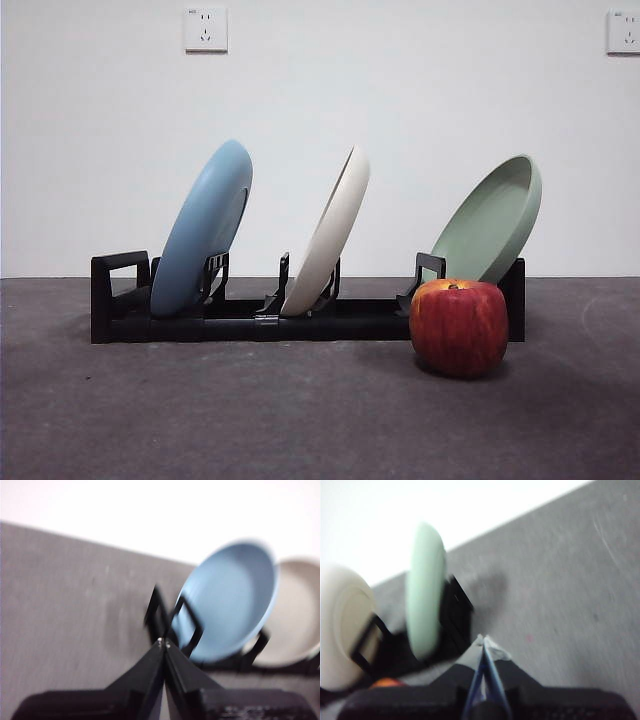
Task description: Take the blue plate from the plate rack,put the plate on the table,take the apple from the table,put the apple in the plate
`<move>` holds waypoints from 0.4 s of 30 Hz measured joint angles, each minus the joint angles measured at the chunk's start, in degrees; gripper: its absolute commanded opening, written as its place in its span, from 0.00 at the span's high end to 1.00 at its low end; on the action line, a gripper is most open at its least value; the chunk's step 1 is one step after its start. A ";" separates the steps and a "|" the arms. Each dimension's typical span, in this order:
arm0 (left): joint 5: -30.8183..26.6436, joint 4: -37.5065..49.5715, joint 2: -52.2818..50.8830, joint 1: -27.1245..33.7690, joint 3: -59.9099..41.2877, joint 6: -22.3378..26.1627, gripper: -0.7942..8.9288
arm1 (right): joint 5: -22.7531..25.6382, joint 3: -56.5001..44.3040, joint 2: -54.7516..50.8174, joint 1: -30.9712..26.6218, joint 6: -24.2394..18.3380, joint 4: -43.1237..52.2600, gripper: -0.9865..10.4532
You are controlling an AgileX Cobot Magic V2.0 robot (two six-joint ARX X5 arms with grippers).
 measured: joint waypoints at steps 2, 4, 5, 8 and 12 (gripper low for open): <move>0.02 0.09 2.01 0.00 4.11 -0.94 0.92 | -0.09 4.35 2.75 0.00 0.44 0.02 0.92; 0.04 0.15 5.25 -0.02 8.26 -1.36 0.92 | -0.17 8.96 6.27 0.00 0.57 0.04 0.92; 0.11 0.15 6.93 -0.02 9.90 -1.38 0.92 | -0.61 10.97 8.02 0.00 0.52 -0.02 0.92; 1.46 -1.20 13.40 0.00 15.47 -1.25 0.92 | -3.43 17.97 14.16 0.00 -0.85 -1.99 0.92; 7.04 -5.57 23.06 0.00 23.65 1.38 0.92 | -7.65 27.41 23.02 0.00 -4.66 -7.34 0.91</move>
